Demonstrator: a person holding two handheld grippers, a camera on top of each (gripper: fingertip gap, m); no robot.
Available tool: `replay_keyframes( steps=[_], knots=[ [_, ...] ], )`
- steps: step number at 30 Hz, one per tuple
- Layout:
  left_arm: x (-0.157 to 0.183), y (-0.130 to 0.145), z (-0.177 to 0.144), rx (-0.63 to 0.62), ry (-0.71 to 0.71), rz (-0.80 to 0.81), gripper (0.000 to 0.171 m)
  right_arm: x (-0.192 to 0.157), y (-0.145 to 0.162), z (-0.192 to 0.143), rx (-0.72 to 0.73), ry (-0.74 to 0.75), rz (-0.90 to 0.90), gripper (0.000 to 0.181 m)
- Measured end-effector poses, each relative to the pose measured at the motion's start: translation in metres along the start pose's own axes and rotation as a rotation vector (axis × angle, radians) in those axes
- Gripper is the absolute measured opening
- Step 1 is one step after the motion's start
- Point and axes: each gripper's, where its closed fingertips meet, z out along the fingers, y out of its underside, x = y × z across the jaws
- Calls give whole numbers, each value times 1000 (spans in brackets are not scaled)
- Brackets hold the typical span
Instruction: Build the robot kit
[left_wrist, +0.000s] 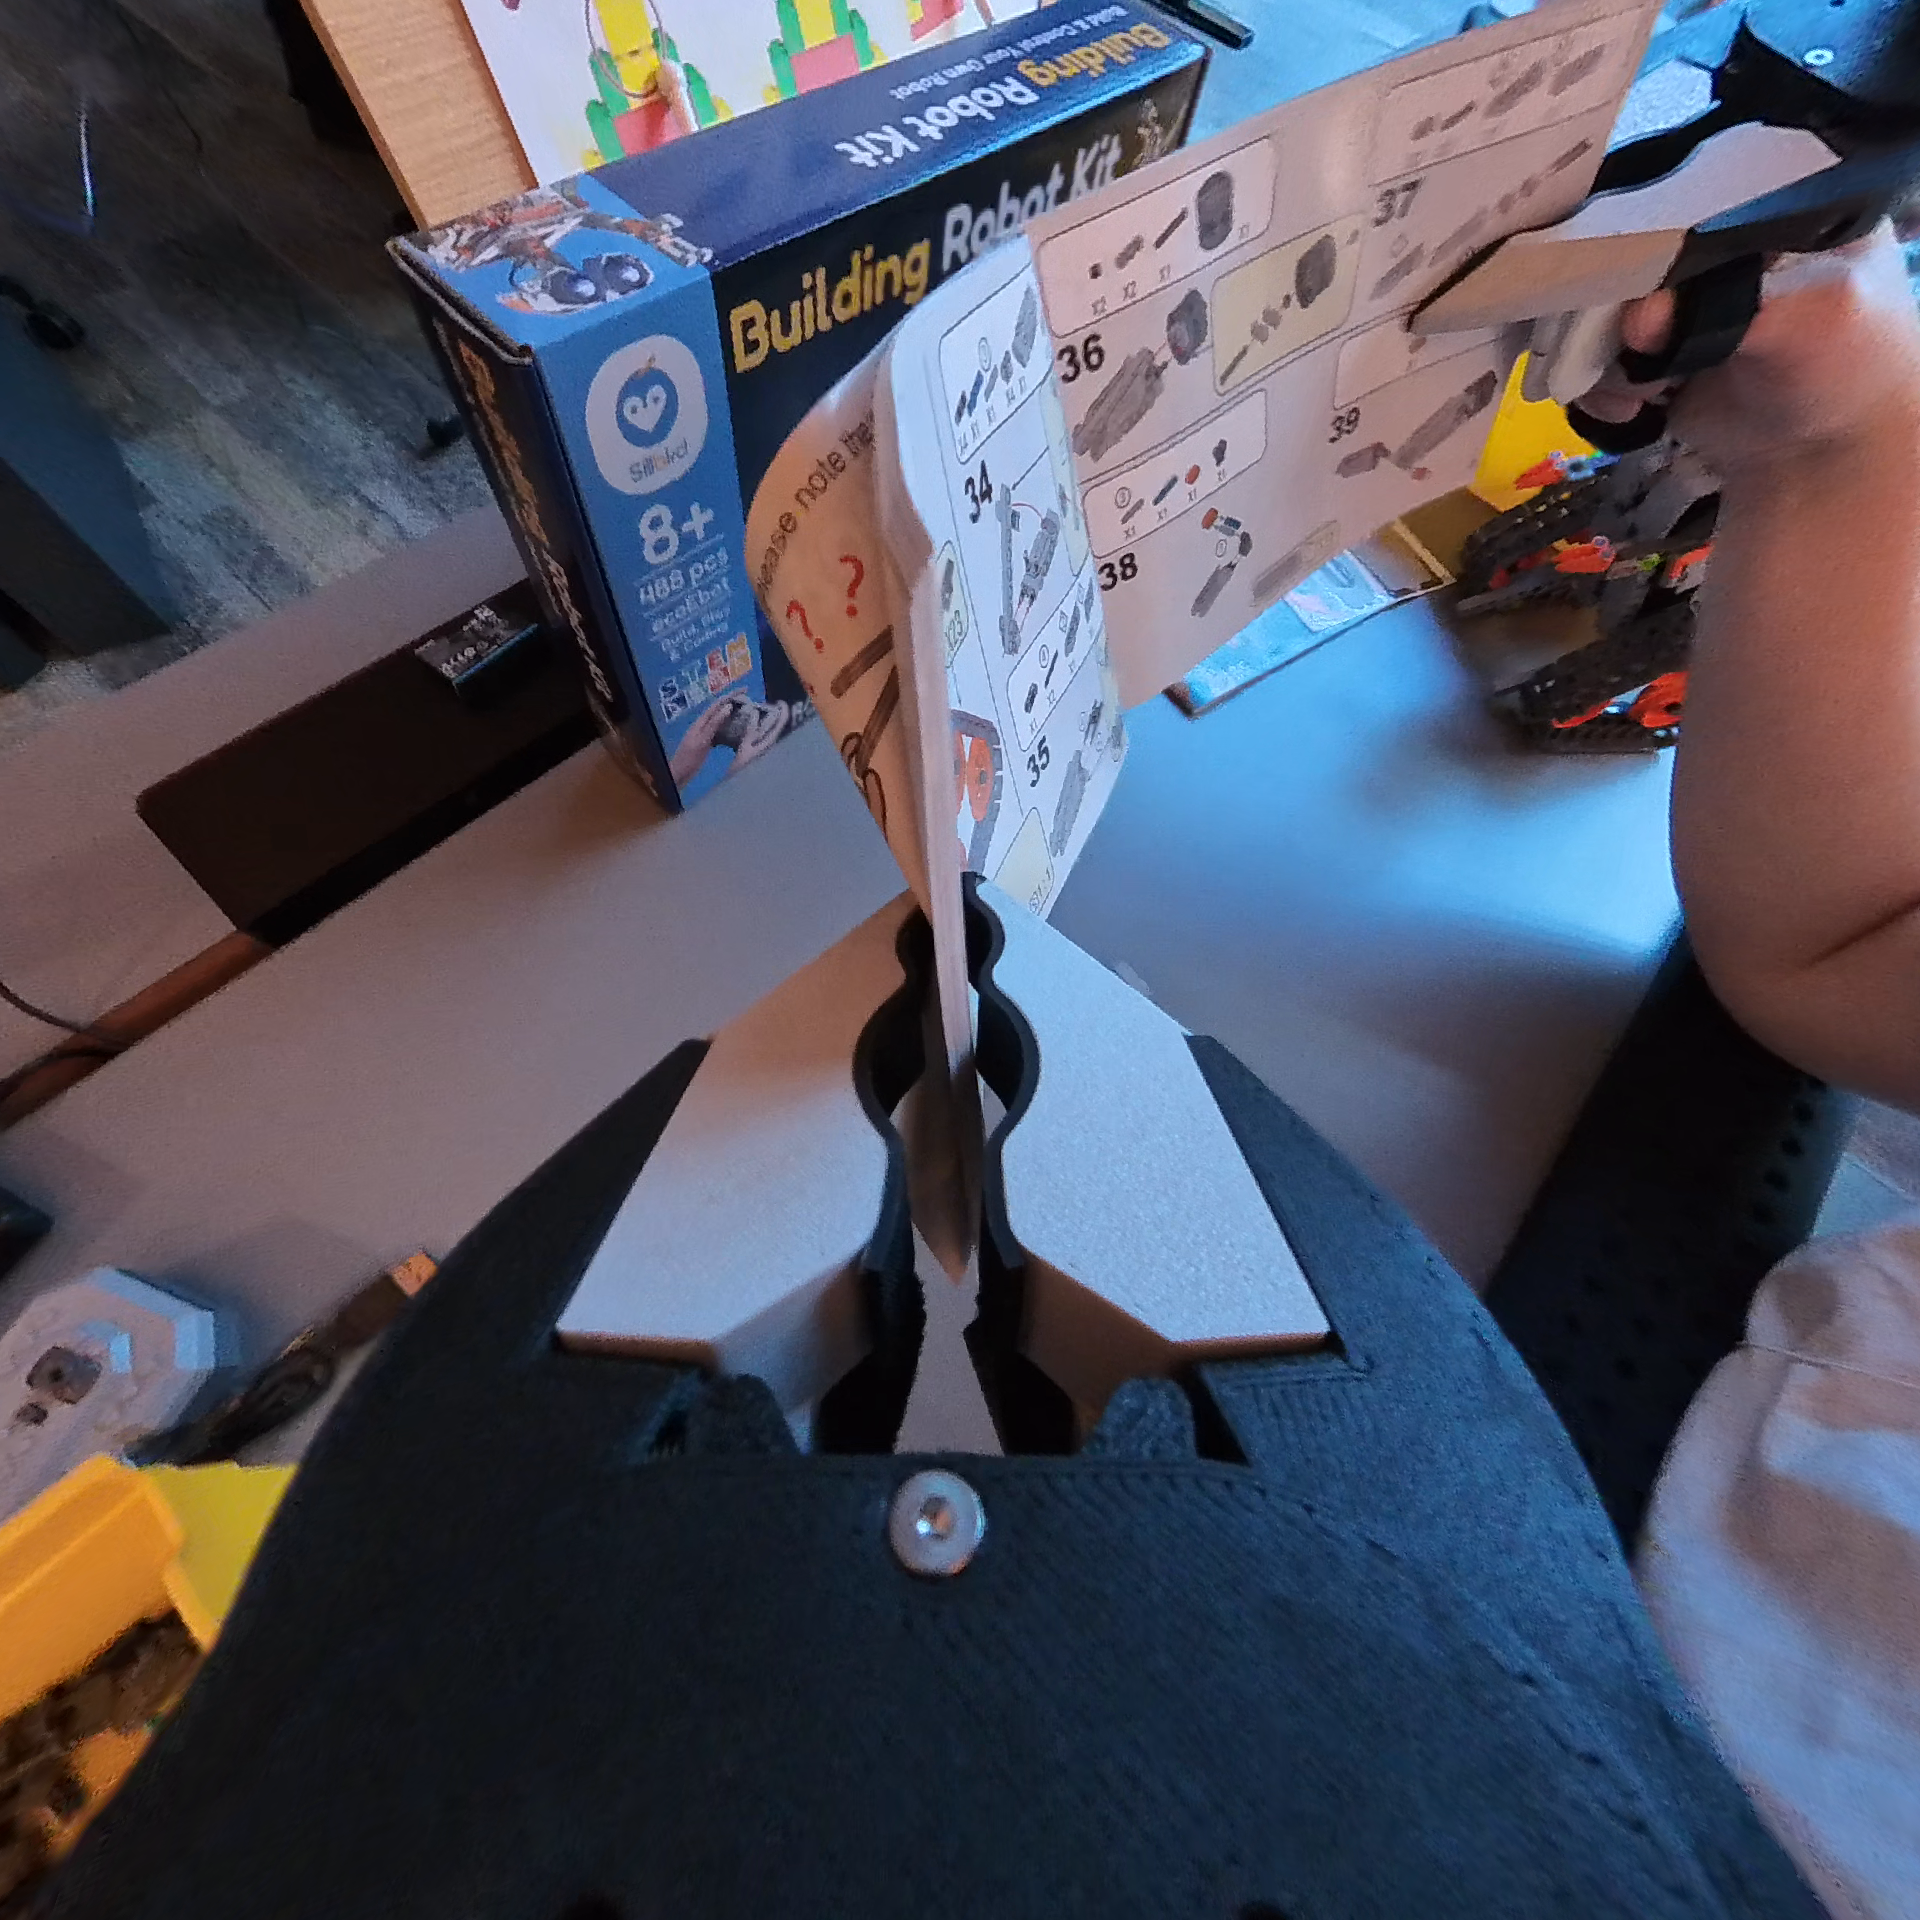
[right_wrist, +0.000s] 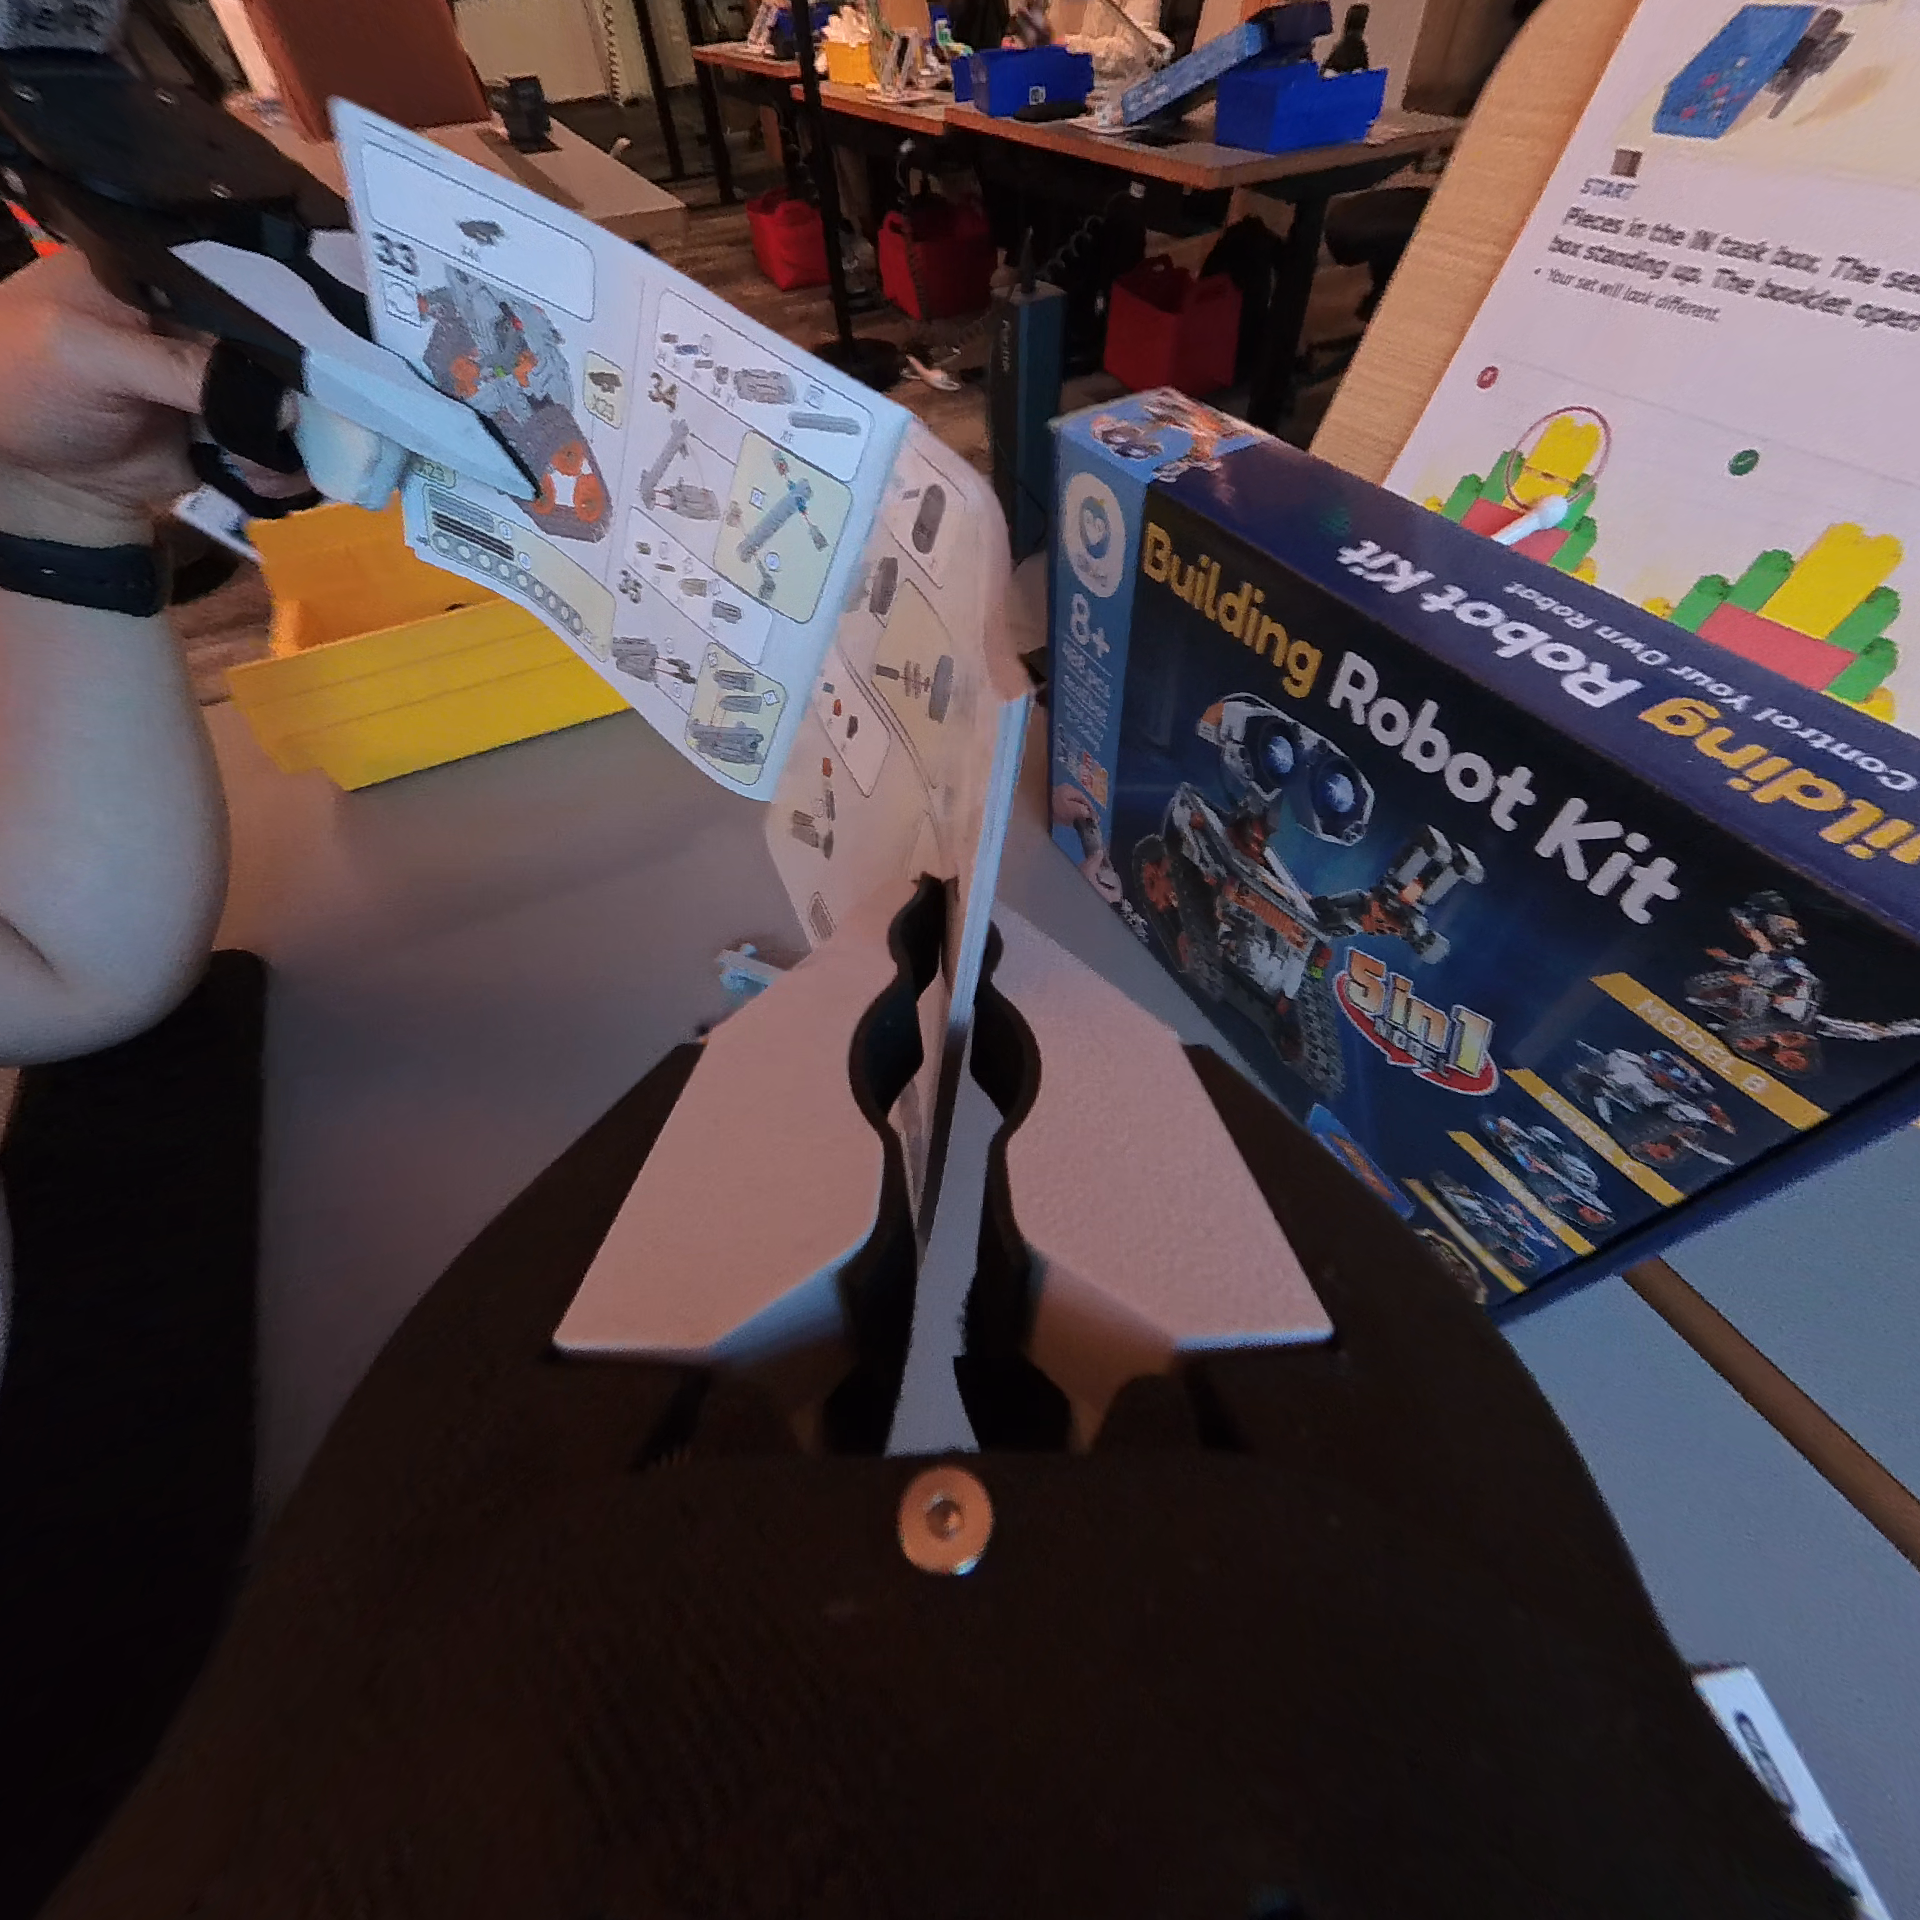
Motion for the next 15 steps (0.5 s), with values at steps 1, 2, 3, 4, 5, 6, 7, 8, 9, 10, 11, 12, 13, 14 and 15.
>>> replay_keyframes(
  steps=[1, 2, 3, 4, 5, 6, 7, 8, 9, 10, 11, 12, 13, 14, 15],
  knots=[
    [-2, -1, 4, 6, 2, 30, 0, 6, 4, 3, -5, 18, -2, 2],
    [-6, -2, 10, 11, -1, 72, 0, 11, 7, 7, -4, 28, 7, 2],
    [-14, -1, 20, 10, -15, 118, 1, 17, 13, 12, -5, 34, 23, 2],
    [-24, 2, 31, 0, -36, 148, 0, 22, 20, 17, -15, 34, 45, 2],
    [-35, 8, 42, -18, -57, 139, 0, 27, 28, 21, -34, 32, 65, 2],
    [-43, 13, 53, -40, -60, 100, 0, 32, 36, 25, -50, 36, 77, 2],
    [-48, 18, 62, -53, -41, 50, 0, 37, 42, 28, -61, 46, 85, 2],
    [-49, 21, 70, -55, -10, 12, 0, 42, 48, 31, -72, 55, 91, 2],
    [-50, 23, 76, -51, 8, -3, 0, 45, 53, 33, -78, 61, 98, 2],
    [-53, 25, 80, -53, 4, -9, 0, 48, 56, 34, -77, 61, 105, 2],
    [-56, 27, 82, -59, -9, -12, 0, 49, 58, 35, -73, 56, 115, 2],
    [-59, 28, 83, -57, -16, -13, 0, 50, 58, 35, -67, 48, 123, 2],
    [-59, 27, 83, -46, -14, -16, 0, 51, 59, 36, -56, 45, 124, 2],
    [-59, 25, 83, -31, -9, -18, 0, 52, 58, 37, -45, 50, 121, 1],
    [-60, 23, 84, -17, -8, -15, 0, 55, 59, 39, -35, 58, 118, 2]
  ],
)
